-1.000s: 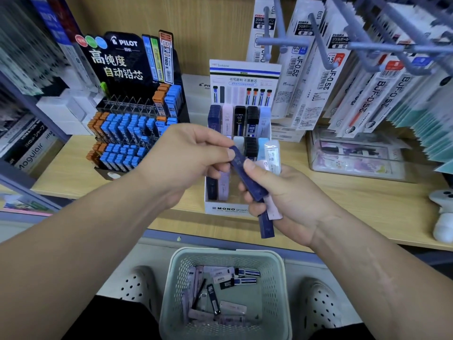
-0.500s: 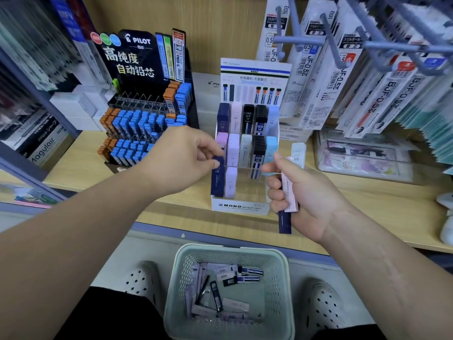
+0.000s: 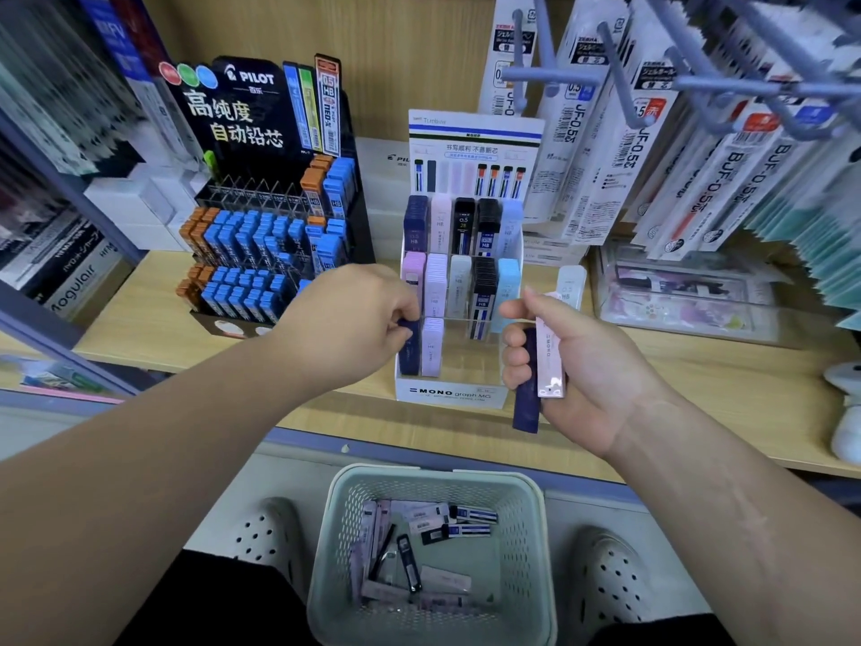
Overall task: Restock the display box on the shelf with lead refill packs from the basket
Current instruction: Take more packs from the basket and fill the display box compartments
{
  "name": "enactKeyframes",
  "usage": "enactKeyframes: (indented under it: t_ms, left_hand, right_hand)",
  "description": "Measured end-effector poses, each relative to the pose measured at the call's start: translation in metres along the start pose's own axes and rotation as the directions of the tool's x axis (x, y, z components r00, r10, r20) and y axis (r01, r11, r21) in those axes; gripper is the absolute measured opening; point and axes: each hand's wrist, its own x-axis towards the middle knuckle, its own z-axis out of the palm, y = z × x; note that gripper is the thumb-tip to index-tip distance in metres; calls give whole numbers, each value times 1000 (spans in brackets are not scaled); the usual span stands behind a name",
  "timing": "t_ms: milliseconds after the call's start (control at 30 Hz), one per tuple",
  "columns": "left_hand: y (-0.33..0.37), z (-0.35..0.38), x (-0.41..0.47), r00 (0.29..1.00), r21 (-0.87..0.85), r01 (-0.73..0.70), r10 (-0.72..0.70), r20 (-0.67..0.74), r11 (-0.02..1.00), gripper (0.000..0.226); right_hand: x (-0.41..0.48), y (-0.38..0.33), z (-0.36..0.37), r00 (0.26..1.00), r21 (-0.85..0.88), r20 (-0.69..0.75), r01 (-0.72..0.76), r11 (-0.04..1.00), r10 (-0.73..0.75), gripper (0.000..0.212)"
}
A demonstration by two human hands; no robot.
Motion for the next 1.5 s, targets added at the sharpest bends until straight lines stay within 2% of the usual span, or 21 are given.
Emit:
enactKeyframes:
  t_ms: [100,267,333,400,433,500,567,633,767,1033,1133,1233,1300,1400,1500]
  left_hand:
    - [-1,6,-1,999,109,-30,27,26,994,4]
    - [2,7,-1,1000,139,0,-4,30,990,11]
    - [4,5,-1,998,112,41,-46,44,993,11]
    - [14,0,-2,994,-62,110,-109,12,992,13]
    - [23,-3,-2,983,-227,183,-182,26,957,17]
    - [43,-6,-5,931,-536,365,-309,195,761,24]
    - [61,-3,-8,861,-655,508,-316,398,560,25]
    - [70,3,-11,830,-697,558,-298,471,450,20]
    - [71,8,-13,835,-759,542,-329,440,360,10]
    - [54,3,-8,833,-840,478,-435,341,257,9]
    - [51,5,-8,826,-834,486,-450,340,262,8]
    - [50,3,-10,835,-779,523,-394,385,347,10]
    - [52,2,-11,849,-771,506,-383,365,387,8]
    - [51,-1,-8,879,-827,430,-379,291,362,8]
    - [45,-2,-6,920,-798,375,-299,255,472,27]
  right_hand:
    - [0,-1,1,999,99,42,10,995,-14,13]
    - [-1,-2,4,998,168,36,51,984,-58,20]
    - [-3,-1,5,996,163,23,79,983,-84,20]
    - [-3,0,8,992,157,6,124,980,-127,20]
    - [-4,0,10,988,161,-5,150,976,-151,20]
    - [-4,0,13,980,187,-31,199,962,-197,21]
    - [-3,-1,15,970,219,-63,245,944,-237,21]
    - [-2,-1,17,959,246,-81,283,927,-271,21]
    - [-3,-4,15,958,224,-46,285,932,-282,19]
    - [-2,-2,9,973,-69,-110,198,978,-205,17]
    - [-2,-2,9,977,-134,-101,171,976,-185,8]
    - [-2,-2,7,979,-154,-49,187,970,-196,14]
    - [-4,0,8,979,-211,12,202,956,-204,12]
    - [-7,3,11,975,-265,101,218,939,-198,8]
    - [-8,3,11,973,-314,116,227,922,-200,20]
